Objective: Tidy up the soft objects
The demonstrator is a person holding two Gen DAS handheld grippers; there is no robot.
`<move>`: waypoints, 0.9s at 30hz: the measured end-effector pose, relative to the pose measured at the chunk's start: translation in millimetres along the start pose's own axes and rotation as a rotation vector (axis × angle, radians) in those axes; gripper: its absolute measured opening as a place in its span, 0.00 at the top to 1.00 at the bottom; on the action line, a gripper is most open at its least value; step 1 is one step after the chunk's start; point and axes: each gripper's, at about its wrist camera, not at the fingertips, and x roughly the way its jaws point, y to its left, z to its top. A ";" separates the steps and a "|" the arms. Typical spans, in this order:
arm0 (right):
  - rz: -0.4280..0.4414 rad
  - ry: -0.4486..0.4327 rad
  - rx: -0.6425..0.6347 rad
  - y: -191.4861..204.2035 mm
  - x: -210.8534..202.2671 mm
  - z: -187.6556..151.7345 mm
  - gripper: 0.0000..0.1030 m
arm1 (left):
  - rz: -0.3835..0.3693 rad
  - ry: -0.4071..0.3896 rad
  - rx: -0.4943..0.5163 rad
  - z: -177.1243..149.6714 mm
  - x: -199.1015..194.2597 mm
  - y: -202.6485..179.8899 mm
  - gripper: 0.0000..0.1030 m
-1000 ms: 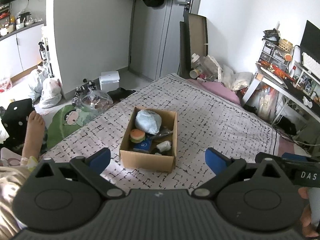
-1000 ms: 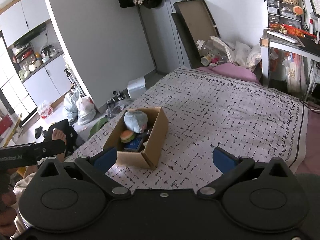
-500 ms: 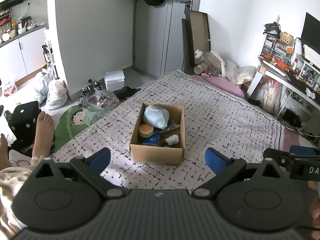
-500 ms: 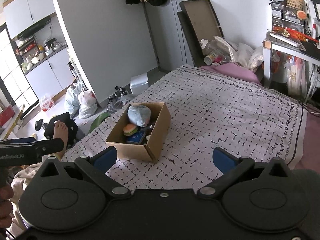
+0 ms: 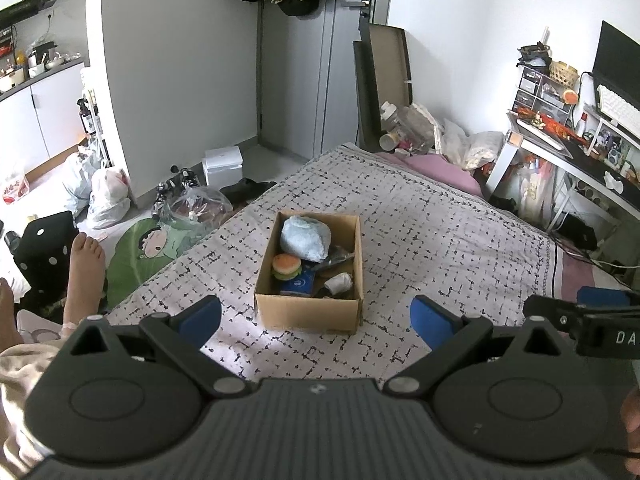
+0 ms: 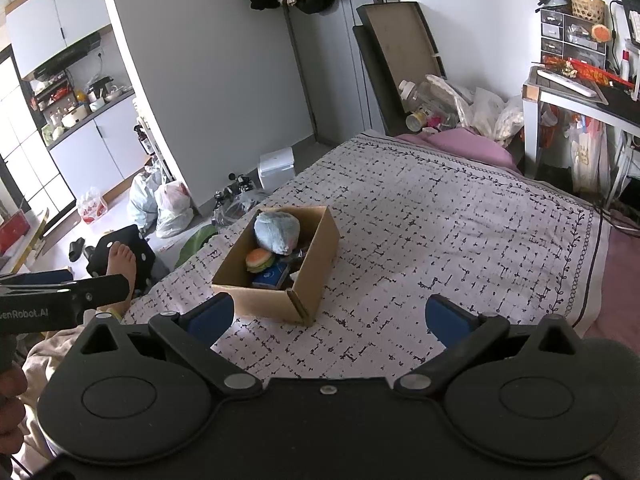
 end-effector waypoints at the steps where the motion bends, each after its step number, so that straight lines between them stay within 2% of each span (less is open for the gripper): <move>1: 0.001 -0.001 -0.001 -0.3 0.1 0.4 0.00 | 0.002 -0.002 0.000 0.2 -0.4 0.0 0.03; 27: 0.004 -0.024 -0.038 2.7 -8.7 1.2 0.00 | 0.019 0.015 -0.014 1.8 4.0 6.5 0.03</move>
